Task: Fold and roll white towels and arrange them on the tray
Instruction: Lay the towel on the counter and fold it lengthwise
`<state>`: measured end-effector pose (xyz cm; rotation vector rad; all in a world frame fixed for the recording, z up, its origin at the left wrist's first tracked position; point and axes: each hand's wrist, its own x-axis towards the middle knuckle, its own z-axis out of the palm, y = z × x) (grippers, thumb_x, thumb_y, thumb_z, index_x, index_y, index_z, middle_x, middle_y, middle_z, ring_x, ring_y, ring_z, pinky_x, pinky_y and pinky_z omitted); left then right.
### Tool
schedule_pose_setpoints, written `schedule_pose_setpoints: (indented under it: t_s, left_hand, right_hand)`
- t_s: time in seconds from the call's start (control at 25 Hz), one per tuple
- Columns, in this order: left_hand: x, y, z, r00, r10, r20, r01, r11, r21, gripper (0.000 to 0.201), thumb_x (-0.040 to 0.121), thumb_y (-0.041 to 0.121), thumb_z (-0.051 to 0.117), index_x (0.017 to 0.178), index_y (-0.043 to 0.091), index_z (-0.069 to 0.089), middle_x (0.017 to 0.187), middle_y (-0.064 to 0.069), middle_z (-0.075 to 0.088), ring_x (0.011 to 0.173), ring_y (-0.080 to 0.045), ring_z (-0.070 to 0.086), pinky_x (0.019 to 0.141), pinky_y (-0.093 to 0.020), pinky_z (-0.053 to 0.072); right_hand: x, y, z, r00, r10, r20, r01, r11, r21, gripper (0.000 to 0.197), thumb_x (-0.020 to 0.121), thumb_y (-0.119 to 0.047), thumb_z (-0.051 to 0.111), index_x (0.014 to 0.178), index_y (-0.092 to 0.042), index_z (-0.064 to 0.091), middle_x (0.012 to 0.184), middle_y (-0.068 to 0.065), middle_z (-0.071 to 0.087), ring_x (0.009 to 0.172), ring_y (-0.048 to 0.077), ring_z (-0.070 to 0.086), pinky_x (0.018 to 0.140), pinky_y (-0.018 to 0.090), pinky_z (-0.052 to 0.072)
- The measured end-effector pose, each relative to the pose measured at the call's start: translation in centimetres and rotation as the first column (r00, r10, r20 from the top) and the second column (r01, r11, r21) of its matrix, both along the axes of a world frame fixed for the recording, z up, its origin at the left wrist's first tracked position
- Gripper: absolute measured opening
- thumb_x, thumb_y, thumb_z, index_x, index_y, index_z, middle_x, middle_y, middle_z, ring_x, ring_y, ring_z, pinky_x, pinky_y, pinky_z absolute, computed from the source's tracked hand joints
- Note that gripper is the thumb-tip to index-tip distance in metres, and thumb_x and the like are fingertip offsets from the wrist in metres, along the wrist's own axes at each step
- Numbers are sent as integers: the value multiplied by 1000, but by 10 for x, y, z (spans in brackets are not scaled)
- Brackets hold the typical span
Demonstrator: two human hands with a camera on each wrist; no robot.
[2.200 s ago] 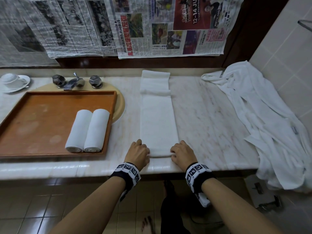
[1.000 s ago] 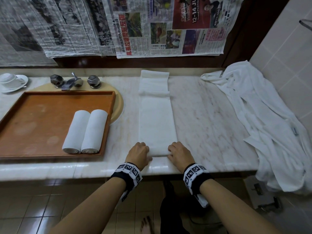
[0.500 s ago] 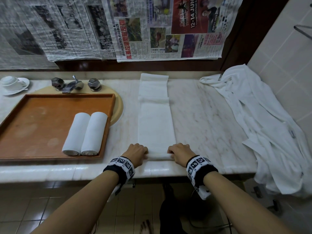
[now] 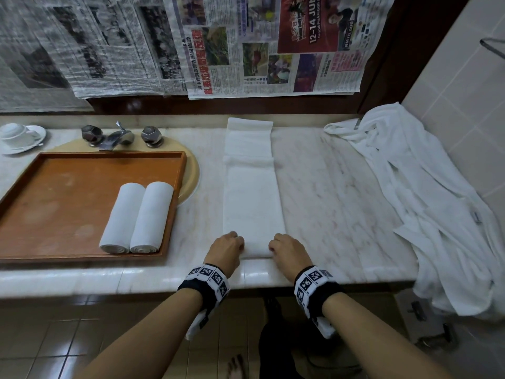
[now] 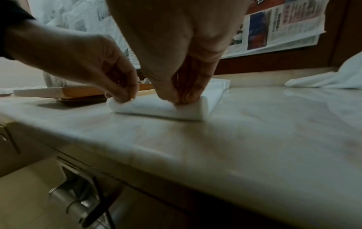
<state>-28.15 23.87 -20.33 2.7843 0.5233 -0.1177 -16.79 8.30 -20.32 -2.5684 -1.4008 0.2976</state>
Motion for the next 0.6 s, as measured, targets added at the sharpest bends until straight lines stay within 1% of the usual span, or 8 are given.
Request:
schedule_pose_setpoints:
  t_s: [0.12, 0.2, 0.28, 0.36, 0.4, 0.44, 0.52, 0.6]
  left_hand:
    - [-7, -5, -5, 998, 8, 66, -5, 999, -46, 17, 88, 14, 55, 97, 6, 67, 100, -7, 60, 94, -26, 56, 75, -32, 47]
    - [-6, -4, -7, 998, -13, 56, 16, 998, -54, 24, 86, 25, 64, 102, 7, 66, 104, -6, 60, 99, -24, 53, 80, -33, 47]
    - [-2, -2, -6, 999, -33, 5, 33, 999, 9, 23, 88, 20, 63, 107, 8, 65, 109, -5, 59, 105, -24, 52, 84, -31, 44]
    - [2, -1, -5, 997, -65, -31, 68, 992, 105, 19, 86, 14, 58, 103, 9, 65, 106, -7, 61, 103, -27, 54, 84, -34, 42]
    - [2, 1, -5, 996, -78, -53, 85, 987, 138, 18, 85, 13, 57, 101, 10, 65, 105, -8, 61, 101, -28, 54, 84, -36, 40]
    - [2, 2, -5, 993, -89, -74, 100, 982, 158, 18, 85, 12, 56, 102, 11, 64, 104, -7, 61, 100, -29, 54, 85, -36, 39]
    - [-2, 5, -4, 984, -134, -113, 152, 974, 167, 21, 90, 12, 52, 109, 14, 61, 108, -5, 60, 102, -26, 53, 88, -35, 35]
    - [-4, 9, -1, 978, -168, -119, 182, 977, 115, 23, 94, 16, 50, 116, 16, 56, 110, -2, 60, 101, -24, 54, 89, -32, 32]
  right_hand:
    - [-7, -6, -8, 1000, 1, -26, 0, 998, 57, 20, 65, -24, 78, 71, -11, 64, 76, 1, 60, 75, 19, 60, 52, 26, 50]
    - [-4, -5, -10, 1000, 16, -15, -15, 998, 53, 26, 57, -15, 84, 73, -12, 64, 77, 1, 61, 77, 20, 61, 50, 25, 48]
    - [1, -1, -9, 999, 37, 11, -37, 999, 3, 29, 52, -8, 86, 69, -14, 64, 72, -1, 60, 71, 20, 61, 48, 24, 47]
    - [5, 2, -4, 996, 56, 72, -53, 998, -42, 31, 49, -11, 89, 68, -17, 65, 70, -3, 60, 68, 19, 59, 50, 25, 48]
    - [7, 1, -1, 993, 72, 98, -65, 995, -72, 29, 54, -12, 87, 74, -17, 67, 75, -3, 62, 74, 20, 59, 56, 28, 48]
    - [9, 1, 3, 992, 89, 85, -80, 991, -109, 23, 66, -12, 81, 85, -15, 68, 85, -1, 63, 84, 22, 59, 65, 31, 47]
    - [15, 2, 12, 993, 115, -2, -112, 968, -225, 22, 88, -9, 58, 109, -14, 64, 108, 2, 62, 106, 24, 52, 83, 35, 40]
    - [21, 2, 20, 988, 91, -123, -119, 961, -251, 22, 93, -14, 54, 113, -15, 65, 112, 4, 62, 107, 24, 54, 89, 36, 42]
